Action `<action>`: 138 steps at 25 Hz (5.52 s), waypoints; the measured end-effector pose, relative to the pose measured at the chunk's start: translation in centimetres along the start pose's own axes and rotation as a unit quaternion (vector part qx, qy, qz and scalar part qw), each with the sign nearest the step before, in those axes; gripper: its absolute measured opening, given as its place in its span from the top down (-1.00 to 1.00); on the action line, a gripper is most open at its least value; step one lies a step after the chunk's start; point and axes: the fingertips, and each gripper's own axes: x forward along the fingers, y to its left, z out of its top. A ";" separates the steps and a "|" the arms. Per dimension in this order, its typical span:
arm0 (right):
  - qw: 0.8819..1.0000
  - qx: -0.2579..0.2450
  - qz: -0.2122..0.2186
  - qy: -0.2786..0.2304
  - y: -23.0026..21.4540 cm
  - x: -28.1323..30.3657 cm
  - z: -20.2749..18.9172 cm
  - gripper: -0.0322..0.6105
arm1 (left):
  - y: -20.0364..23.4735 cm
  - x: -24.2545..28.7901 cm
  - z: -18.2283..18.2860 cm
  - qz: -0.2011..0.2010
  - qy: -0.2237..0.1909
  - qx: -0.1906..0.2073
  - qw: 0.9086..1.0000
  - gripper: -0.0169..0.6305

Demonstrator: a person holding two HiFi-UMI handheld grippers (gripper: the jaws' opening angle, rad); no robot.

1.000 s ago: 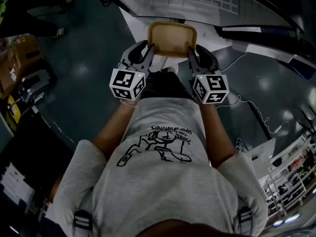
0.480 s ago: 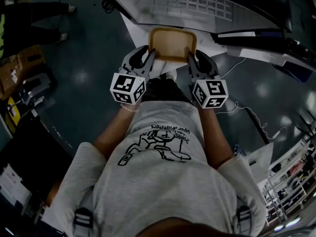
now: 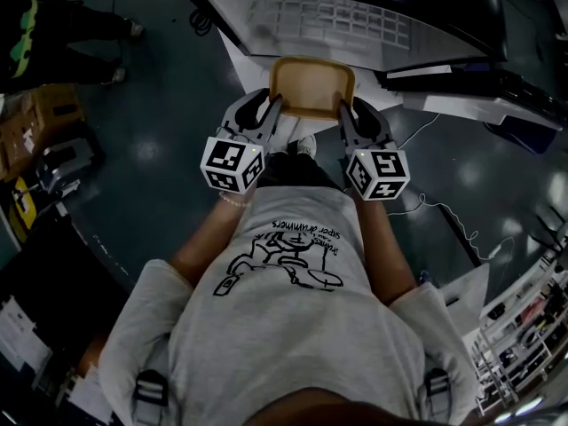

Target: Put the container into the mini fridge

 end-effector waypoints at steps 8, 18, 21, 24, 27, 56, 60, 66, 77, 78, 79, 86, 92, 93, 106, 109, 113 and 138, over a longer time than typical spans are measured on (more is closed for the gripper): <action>1.000 0.002 -0.005 -0.010 -0.2 -0.2 1.6 0.58 | -0.4 0.1 1.6 -0.003 -0.013 -0.001 1.000 0.63; 1.000 -0.007 -0.008 -0.024 -0.9 0.0 3.9 0.58 | -0.6 0.9 3.4 -0.003 -0.025 0.005 1.000 0.63; 1.000 -0.009 -0.009 -0.027 -1.2 0.2 4.7 0.58 | -0.6 1.3 4.0 -0.003 -0.029 0.005 1.000 0.63; 0.999 -0.011 -0.009 -0.030 -1.4 0.4 5.3 0.58 | -0.6 1.5 4.6 -0.004 -0.032 0.008 0.999 0.63; 0.999 -0.013 -0.009 -0.032 -1.6 0.5 5.9 0.58 | -0.6 1.8 5.2 -0.003 -0.035 0.010 0.999 0.62; 0.998 -0.035 -0.022 -0.043 -4.6 3.4 10.2 0.58 | 0.4 6.2 9.3 0.000 -0.053 0.026 0.998 0.63; 0.998 -0.033 -0.023 -0.043 -4.9 3.9 10.5 0.58 | 0.7 6.8 9.8 0.002 -0.055 0.027 0.998 0.63; 0.998 -0.032 -0.024 -0.047 -5.6 4.6 11.3 0.58 | 1.1 7.7 10.2 -0.001 -0.053 0.024 0.998 0.63; 0.997 -0.039 -0.029 -0.052 -6.5 5.6 13.0 0.58 | 1.7 9.5 11.9 -0.004 -0.052 0.037 0.998 0.63; 0.997 -0.039 -0.029 -0.052 -6.7 5.8 13.1 0.58 | 1.7 9.7 11.9 -0.004 -0.051 0.037 0.998 0.63; 0.997 -0.039 -0.030 -0.051 -6.8 5.9 13.1 0.58 | 1.8 9.9 11.9 -0.005 -0.049 0.035 0.998 0.63; 0.998 -0.025 -0.031 -0.047 -7.7 6.8 13.3 0.58 | 2.2 11.0 11.9 -0.006 -0.040 0.029 0.999 0.63; 0.998 -0.023 -0.034 -0.045 -8.3 8.0 13.6 0.58 | 2.9 12.3 11.6 -0.005 -0.033 0.018 0.999 0.63; 0.998 -0.023 -0.035 -0.044 -8.4 8.2 13.7 0.58 | 3.0 12.5 11.6 -0.005 -0.032 0.017 0.999 0.63; 0.999 -0.015 -0.041 -0.027 -9.8 10.0 13.1 0.58 | 3.8 14.4 11.1 0.002 -0.016 0.023 1.000 0.62; 0.999 -0.014 -0.043 -0.023 -10.2 10.3 12.9 0.58 | 3.8 14.7 11.3 0.003 -0.016 0.029 0.999 0.62; 0.999 -0.011 -0.038 -0.018 -10.2 10.5 12.9 0.58 | 3.9 14.8 11.6 0.005 -0.015 0.028 0.999 0.62; 0.998 -0.022 -0.041 -0.029 -10.3 10.1 13.7 0.47 | 4.3 14.5 12.1 0.015 -0.027 0.024 0.999 0.58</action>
